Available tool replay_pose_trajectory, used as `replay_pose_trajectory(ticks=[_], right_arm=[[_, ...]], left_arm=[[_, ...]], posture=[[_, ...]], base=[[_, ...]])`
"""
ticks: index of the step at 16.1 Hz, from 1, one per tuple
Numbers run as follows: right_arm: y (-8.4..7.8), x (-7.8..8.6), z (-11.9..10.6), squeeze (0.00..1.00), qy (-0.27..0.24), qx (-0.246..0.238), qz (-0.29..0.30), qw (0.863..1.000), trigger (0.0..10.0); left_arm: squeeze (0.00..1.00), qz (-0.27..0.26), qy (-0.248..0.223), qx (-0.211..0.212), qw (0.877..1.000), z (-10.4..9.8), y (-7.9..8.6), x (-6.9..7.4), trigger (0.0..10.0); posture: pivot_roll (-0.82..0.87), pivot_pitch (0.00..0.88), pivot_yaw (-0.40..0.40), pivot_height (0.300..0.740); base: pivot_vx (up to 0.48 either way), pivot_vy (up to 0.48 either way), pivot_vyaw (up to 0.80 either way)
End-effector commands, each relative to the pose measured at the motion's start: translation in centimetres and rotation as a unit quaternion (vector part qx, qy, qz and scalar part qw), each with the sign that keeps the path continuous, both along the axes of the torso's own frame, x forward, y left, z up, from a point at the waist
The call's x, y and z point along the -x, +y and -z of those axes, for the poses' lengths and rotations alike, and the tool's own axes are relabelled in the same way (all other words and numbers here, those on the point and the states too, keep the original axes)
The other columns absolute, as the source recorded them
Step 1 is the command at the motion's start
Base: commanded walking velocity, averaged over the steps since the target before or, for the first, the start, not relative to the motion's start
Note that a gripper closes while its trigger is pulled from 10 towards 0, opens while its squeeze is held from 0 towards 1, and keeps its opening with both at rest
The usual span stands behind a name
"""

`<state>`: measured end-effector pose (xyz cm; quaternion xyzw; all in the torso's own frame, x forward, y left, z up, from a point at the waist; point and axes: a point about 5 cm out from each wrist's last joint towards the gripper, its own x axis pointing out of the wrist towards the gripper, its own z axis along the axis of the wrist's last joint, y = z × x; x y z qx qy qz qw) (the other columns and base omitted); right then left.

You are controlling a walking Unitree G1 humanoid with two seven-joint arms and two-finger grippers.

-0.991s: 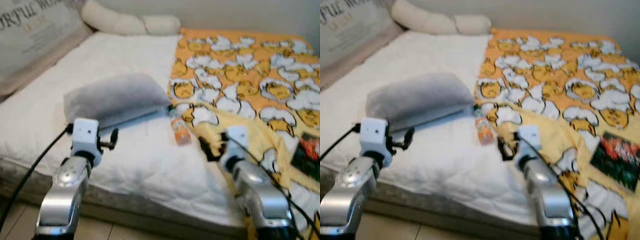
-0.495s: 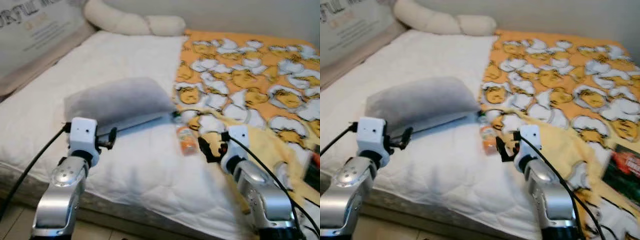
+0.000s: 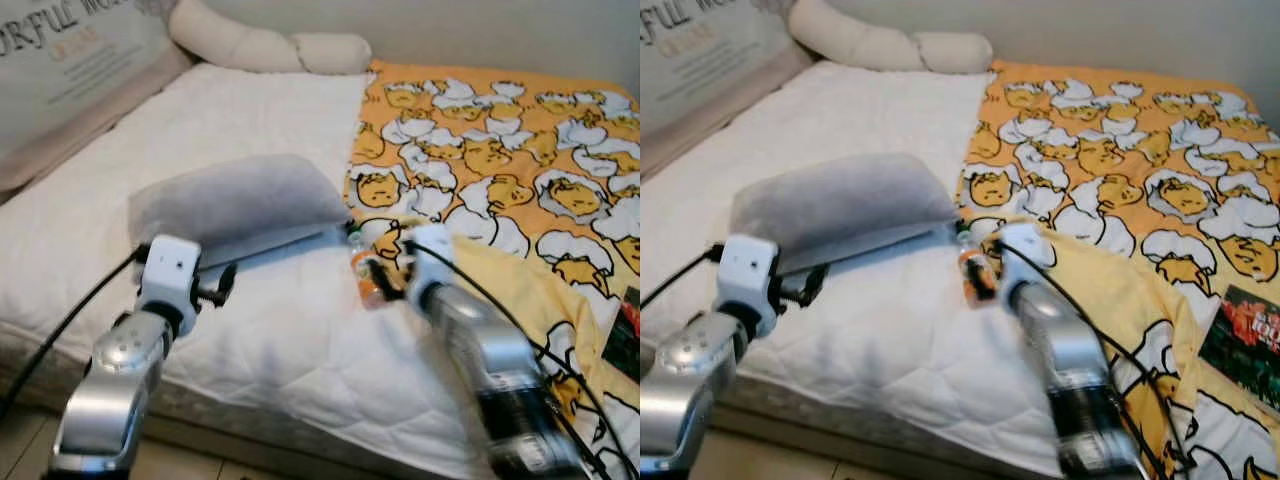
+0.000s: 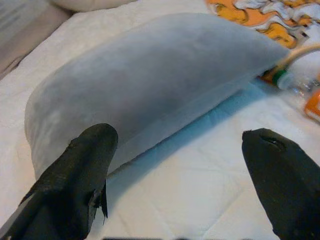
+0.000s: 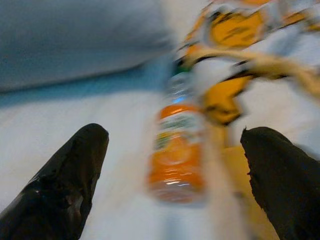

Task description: Clean up the room

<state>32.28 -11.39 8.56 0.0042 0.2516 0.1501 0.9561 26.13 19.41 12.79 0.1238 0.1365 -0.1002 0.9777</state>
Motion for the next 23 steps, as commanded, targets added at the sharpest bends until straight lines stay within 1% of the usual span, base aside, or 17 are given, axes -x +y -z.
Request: replay_pose_trajectory(ticks=[1, 2, 4, 5, 6, 7, 10, 11, 12, 13, 14, 15, 16, 17, 18, 20, 23], right_arm=[[-0.3, -0.2, 0.6, 1.0, 0.022, 0.005, 0.005, 1.0, 10.0], [-0.1, -2.0, 0.8, 1.0, 0.046, 0.015, 0.008, 0.999, 10.0], [0.0, -3.2, 0.7, 1.0, 0.055, 0.042, 0.009, 0.998, 10.0], [-0.1, -4.2, 0.1, 1.0, 0.057, 0.055, 0.038, 0.996, 10.0], [-0.2, -4.3, 0.0, 1.0, 0.056, 0.061, 0.045, 0.996, 10.0], [-0.1, -4.5, 0.0, 1.0, 0.06, 0.066, 0.049, 0.995, 10.0], [0.1, -4.7, 0.1, 1.0, 0.064, 0.085, 0.055, 0.993, 10.0], [0.5, -4.7, 0.2, 1.0, 0.07, 0.051, 0.081, 0.993, 10.0], [0.8, -4.7, 0.3, 0.38, 0.071, 0.041, 0.085, 0.993, 10.0], [0.8, -4.6, 0.4, 0.0, 0.067, 0.051, 0.088, 0.993, 10.0], [1.0, -4.7, 0.3, 0.0, 0.062, 0.03, 0.102, 0.992, 10.0], [1.4, -4.8, 0.1, 0.0, 0.063, -0.011, 0.116, 0.991, 10.0], [1.6, -4.8, 0.0, 0.0, 0.06, -0.032, 0.119, 0.99, 10.0], [1.7, -4.9, 0.0, 0.0, 0.059, -0.044, 0.126, 0.989, 8.9], [1.6, -4.9, 0.0, 0.0, 0.059, -0.043, 0.125, 0.989, 4.0], [1.5, -4.9, -0.1, 0.0, 0.048, -0.022, 0.115, 0.992, 0.0], [1.4, -4.9, -0.1, 0.0, 0.044, -0.013, 0.112, 0.993, 0.0]], left_arm=[[1.0, 0.024, 0.015, -0.001, 1.0, 0.1, -0.5, -0.1, 10.0], [1.0, 0.071, 0.038, -0.008, 0.997, 0.0, -0.9, -0.3, 10.0], [1.0, 0.113, 0.051, -0.013, 0.992, -0.1, -1.3, -0.3, 10.0], [1.0, 0.143, 0.061, -0.021, 0.988, -0.3, -1.5, 0.0, 10.0], [1.0, 0.146, 0.061, -0.021, 0.987, -0.3, -1.6, 0.0, 10.0], [1.0, 0.151, 0.066, -0.019, 0.986, -0.4, -1.5, 0.2, 10.0], [1.0, 0.166, 0.092, -0.019, 0.982, -0.5, -1.0, 1.4, 10.0], [1.0, 0.168, 0.096, -0.013, 0.981, -1.0, -1.0, 2.3, 10.0], [1.0, 0.17, 0.099, -0.012, 0.981, -1.3, -1.0, 2.9, 10.0], [1.0, 0.174, 0.103, -0.014, 0.979, -1.4, -1.1, 3.4, 10.0], [1.0, 0.177, 0.102, -0.014, 0.979, -1.8, -1.1, 3.8, 10.0], [1.0, 0.179, 0.1, -0.012, 0.979, -2.2, -1.1, 4.3, 10.0], [1.0, 0.18, 0.101, -0.011, 0.978, -2.6, -1.0, 4.6, 10.0], [1.0, 0.178, 0.101, -0.011, 0.979, -2.8, -0.9, 4.8, 10.0], [1.0, 0.175, 0.101, -0.012, 0.979, -2.8, -0.8, 4.8, 10.0], [1.0, 0.168, 0.1, -0.014, 0.981, -2.8, -0.7, 4.9, 10.0], [1.0, 0.17, 0.106, -0.013, 0.98, -2.5, -0.9, 5.1, 10.0]], posture=[[-0.11, 0.0, 0.022, 0.74], [-0.11, 0.0, 0.023, 0.74], [-0.1, 0.019, 0.019, 0.74], [-0.09, 0.078, 0.003, 0.74], [-0.08, 0.088, 0.002, 0.74], [-0.07, 0.132, 0.0, 0.74], [-0.03, 0.194, -0.001, 0.74], [0.01, 0.244, -0.006, 0.74], [0.03, 0.259, -0.007, 0.74], [0.05, 0.274, -0.007, 0.74], [0.07, 0.29, -0.006, 0.74], [0.09, 0.296, -0.007, 0.74], [0.09, 0.293, -0.011, 0.74], [0.09, 0.291, -0.012, 0.74], [0.09, 0.283, -0.017, 0.74], [0.09, 0.267, -0.019, 0.74], [0.07, 0.248, -0.017, 0.74]], base=[[0.0, 0.0, 0.0], [0.0, 0.0, 0.0], [0.0, 0.0, 0.0], [0.0, 0.0, 0.0], [0.0, 0.0, 0.0], [0.0, 0.0, 0.0], [0.0, 0.0, 0.0], [0.0, 0.0, 0.0], [0.0, 0.0, 0.0], [0.0, 0.0, 0.0], [0.0, 0.0, 0.0], [0.0, 0.0, 0.0], [0.0, 0.0, 0.0], [0.0, 0.0, 0.0], [0.0, 0.0, 0.0], [0.0, 0.0, 0.0], [0.0, 0.0, 0.0]])
